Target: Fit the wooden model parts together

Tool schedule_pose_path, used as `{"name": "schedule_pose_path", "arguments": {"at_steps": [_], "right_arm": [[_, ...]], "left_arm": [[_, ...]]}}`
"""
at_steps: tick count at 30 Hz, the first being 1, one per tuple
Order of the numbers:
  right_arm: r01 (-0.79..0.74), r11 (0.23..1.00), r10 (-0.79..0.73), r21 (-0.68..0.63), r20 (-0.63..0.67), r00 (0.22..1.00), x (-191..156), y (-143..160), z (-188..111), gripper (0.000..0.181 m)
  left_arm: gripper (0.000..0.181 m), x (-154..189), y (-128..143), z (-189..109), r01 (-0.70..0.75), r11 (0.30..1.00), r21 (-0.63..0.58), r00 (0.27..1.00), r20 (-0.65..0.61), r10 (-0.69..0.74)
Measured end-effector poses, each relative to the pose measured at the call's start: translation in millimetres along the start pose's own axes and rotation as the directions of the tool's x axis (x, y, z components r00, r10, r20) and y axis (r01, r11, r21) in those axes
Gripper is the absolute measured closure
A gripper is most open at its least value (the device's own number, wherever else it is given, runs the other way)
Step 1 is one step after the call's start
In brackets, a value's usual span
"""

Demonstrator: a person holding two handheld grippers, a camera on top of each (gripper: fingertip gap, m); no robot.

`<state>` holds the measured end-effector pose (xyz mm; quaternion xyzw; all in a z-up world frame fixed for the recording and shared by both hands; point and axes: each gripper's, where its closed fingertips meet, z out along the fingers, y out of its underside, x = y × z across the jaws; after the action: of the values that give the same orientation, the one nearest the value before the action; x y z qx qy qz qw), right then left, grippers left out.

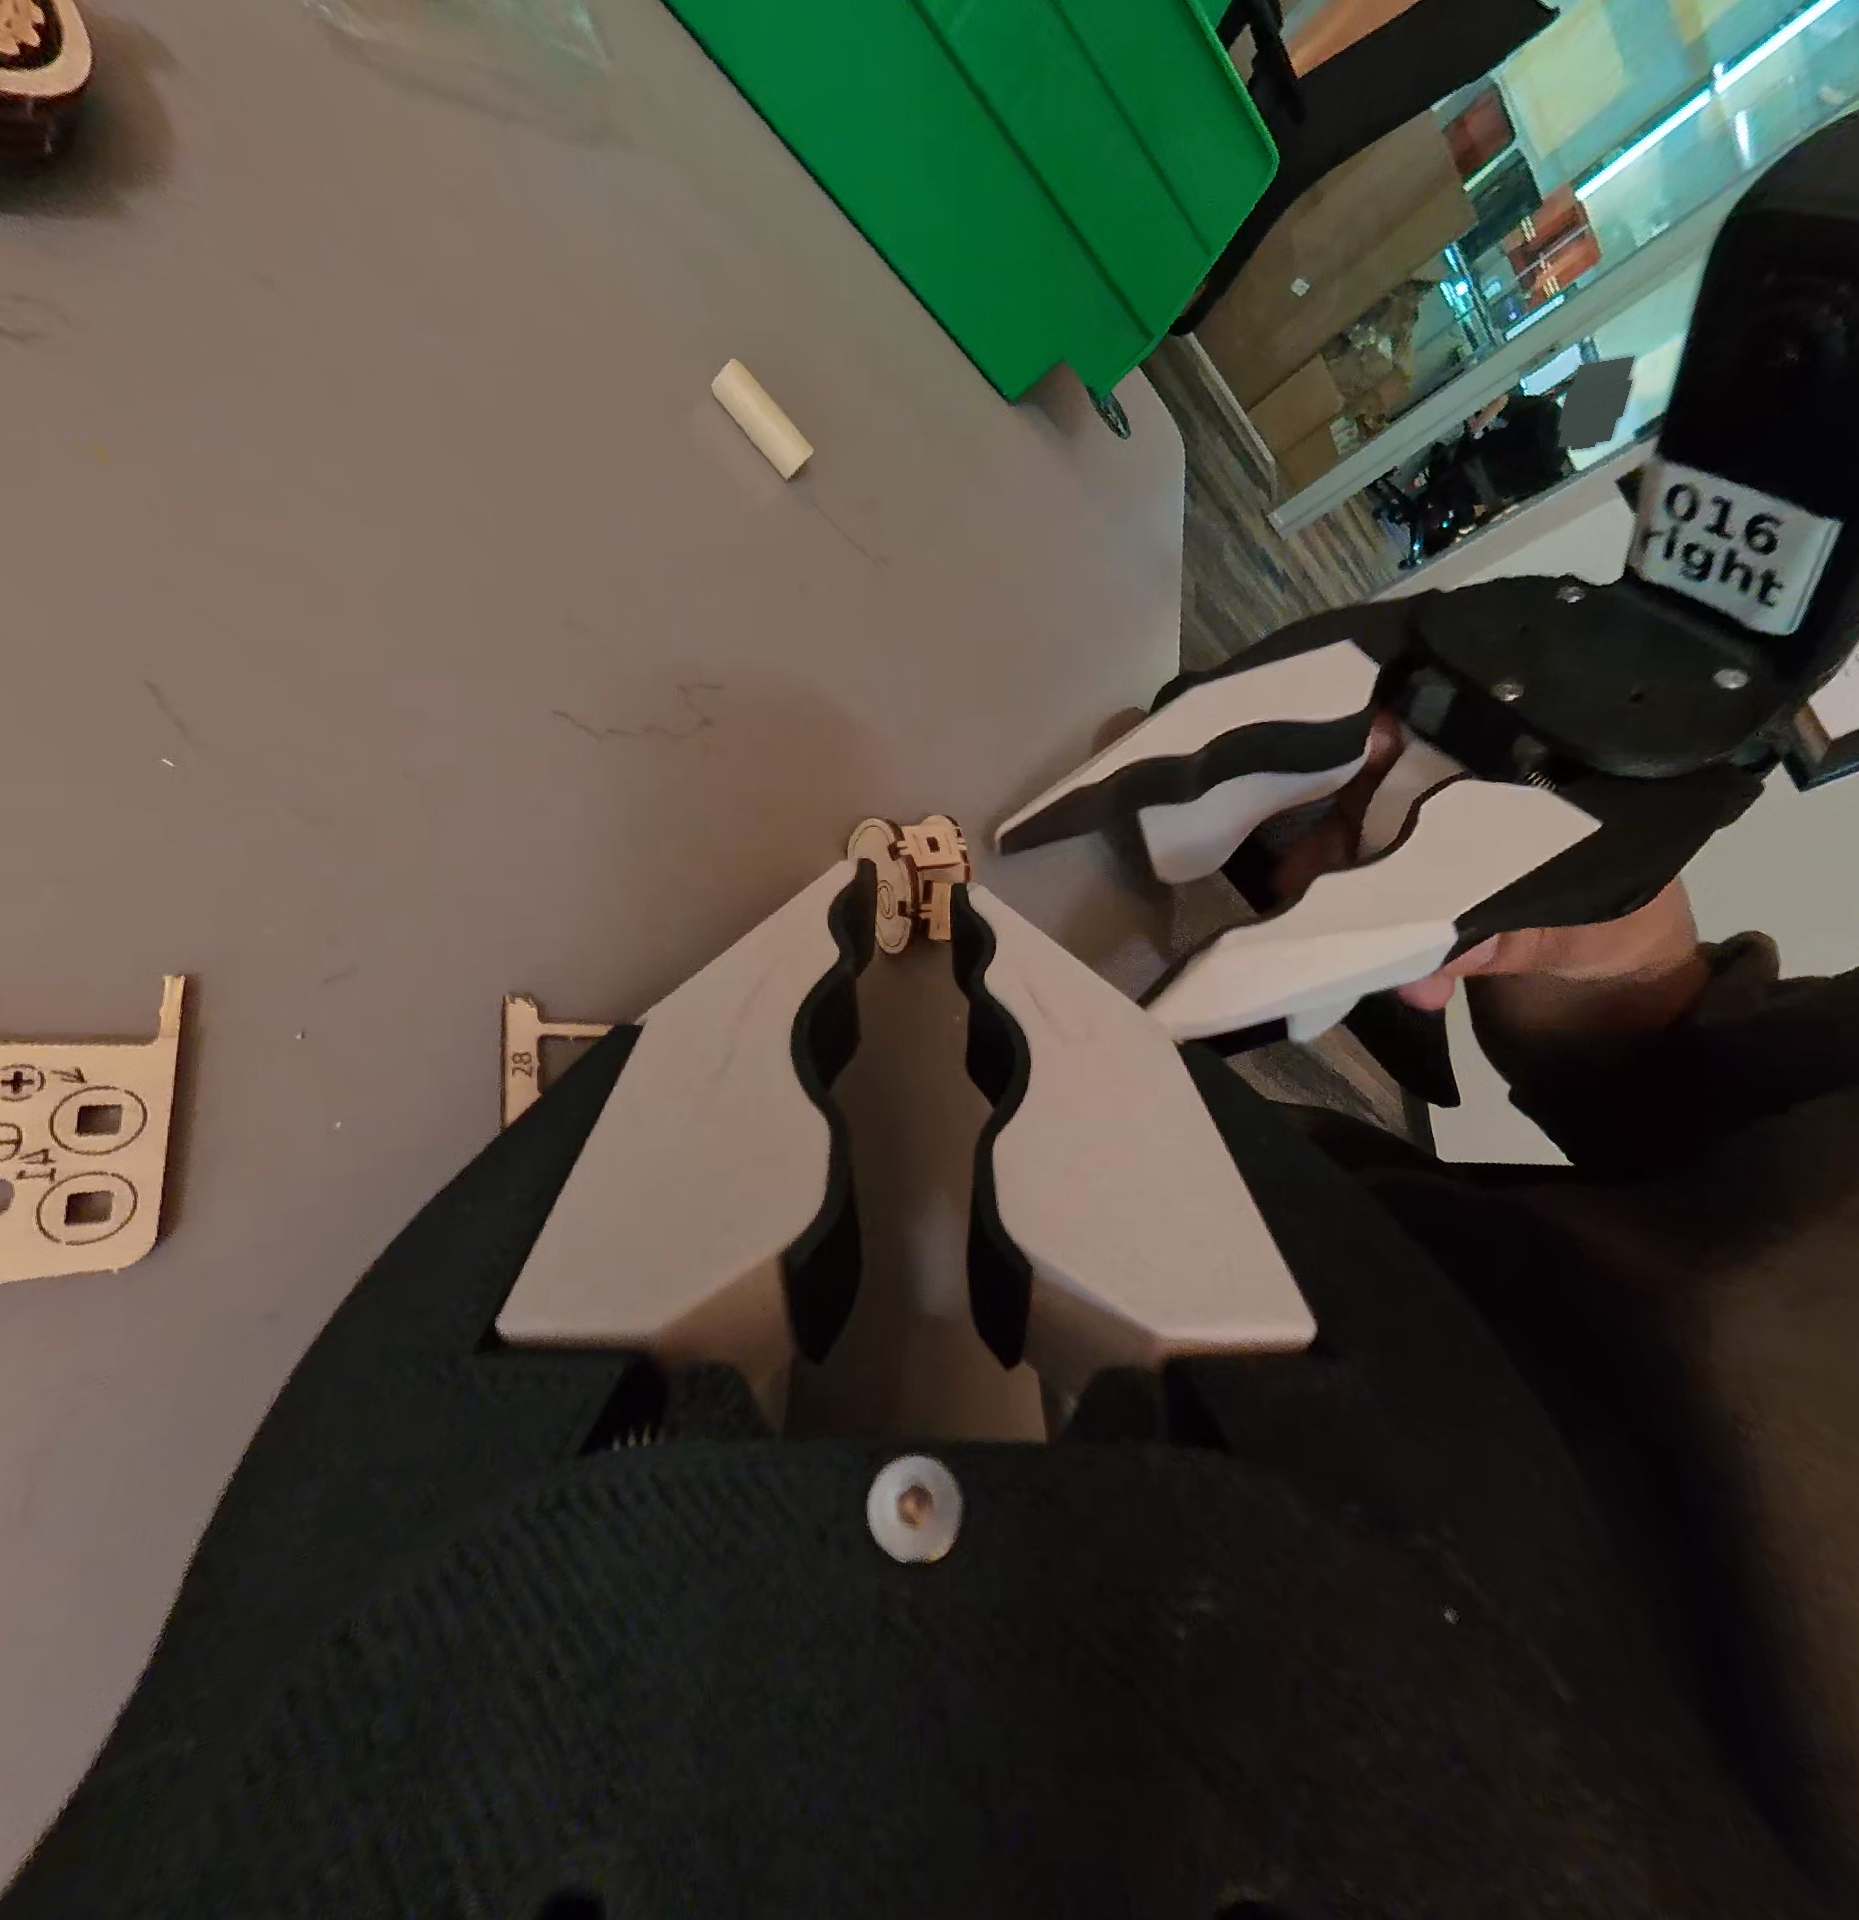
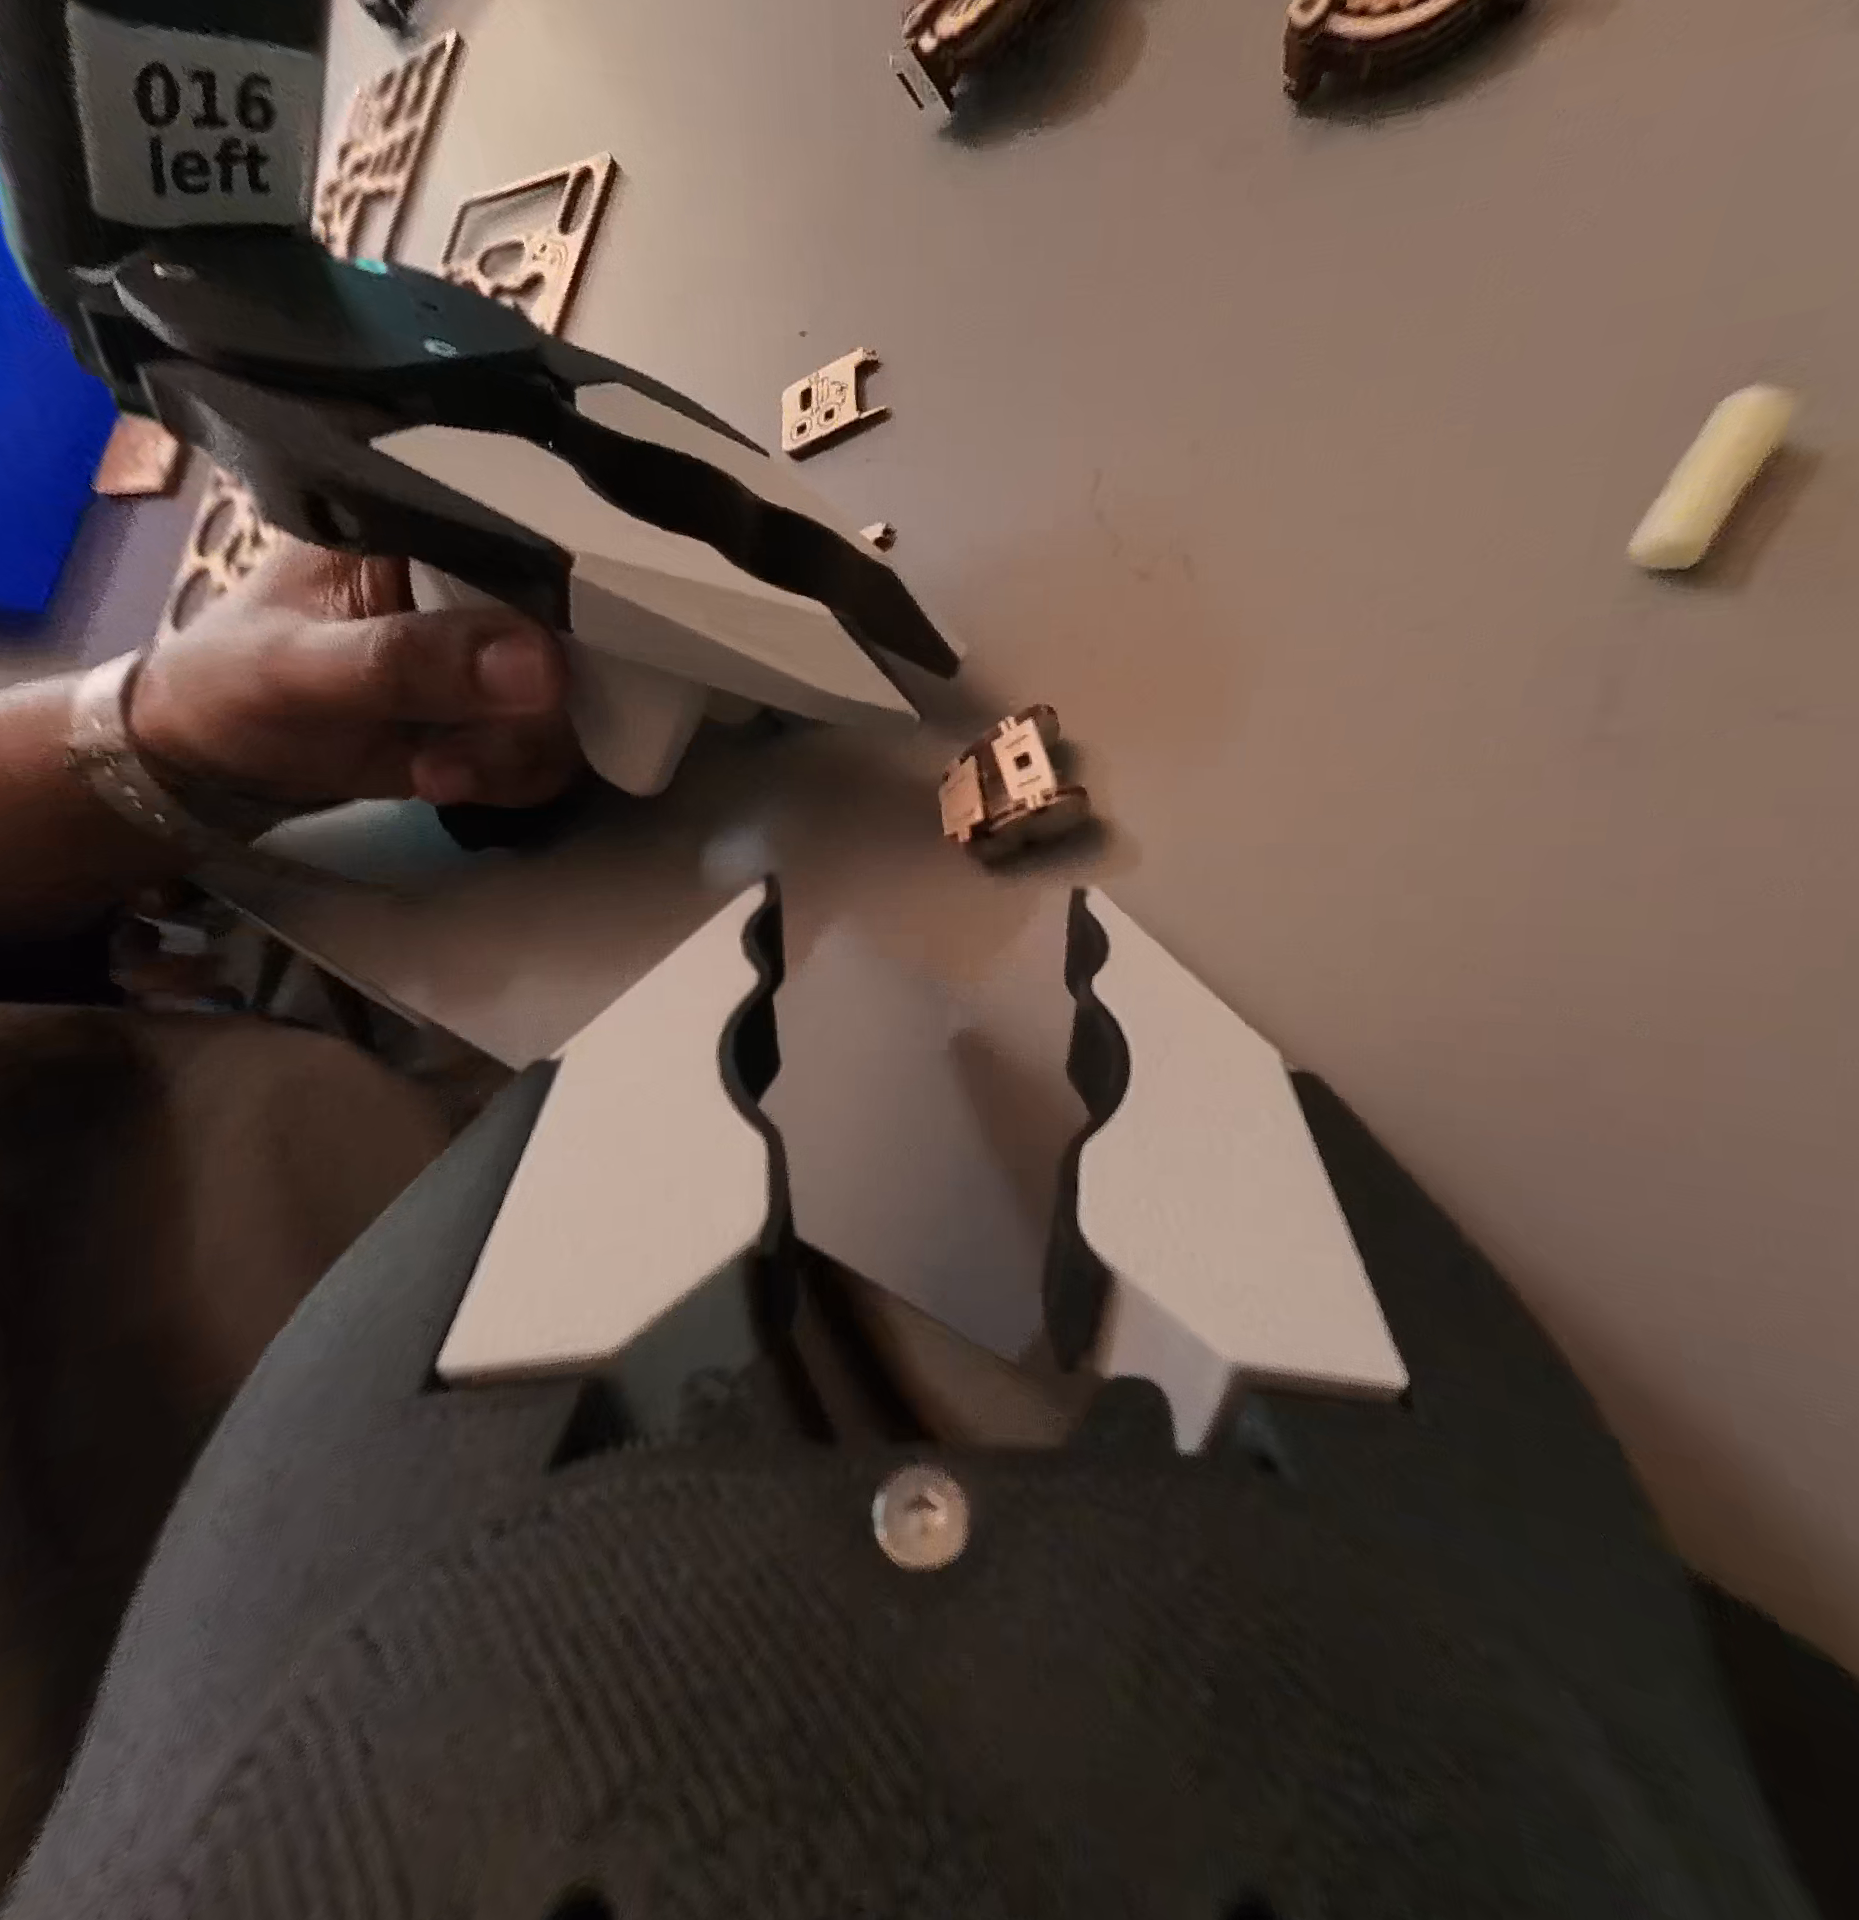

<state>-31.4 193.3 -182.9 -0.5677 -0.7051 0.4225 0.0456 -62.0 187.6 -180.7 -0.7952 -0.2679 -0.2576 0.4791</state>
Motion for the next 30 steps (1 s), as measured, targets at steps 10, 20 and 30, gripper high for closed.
{"name": "schedule_pose_path", "arguments": {"at_steps": [10, 20, 30], "right_arm": [[0.157, 0.987, -0.159, -0.041, -0.048, 0.986, 24, -10, -1, 0.136], [0.374, 0.922, -0.386, -0.105, -0.151, 0.910, 26, -7, 6, 0.134], [0.501, 0.859, -0.513, -0.111, -0.195, 0.836, 20, -13, 11, 0.135]], "left_arm": [[0.170, 0, 8, 7, -0.041, 0.997, -0.064, 0.999, 0.031, 0.043], [0.172, 0, 11, 9, -0.039, 0.996, -0.085, 0.999, 0.029, 0.042], [0.172, 1, 11, 9, -0.023, 0.996, -0.085, 1.000, 0.013, 0.025]]}}
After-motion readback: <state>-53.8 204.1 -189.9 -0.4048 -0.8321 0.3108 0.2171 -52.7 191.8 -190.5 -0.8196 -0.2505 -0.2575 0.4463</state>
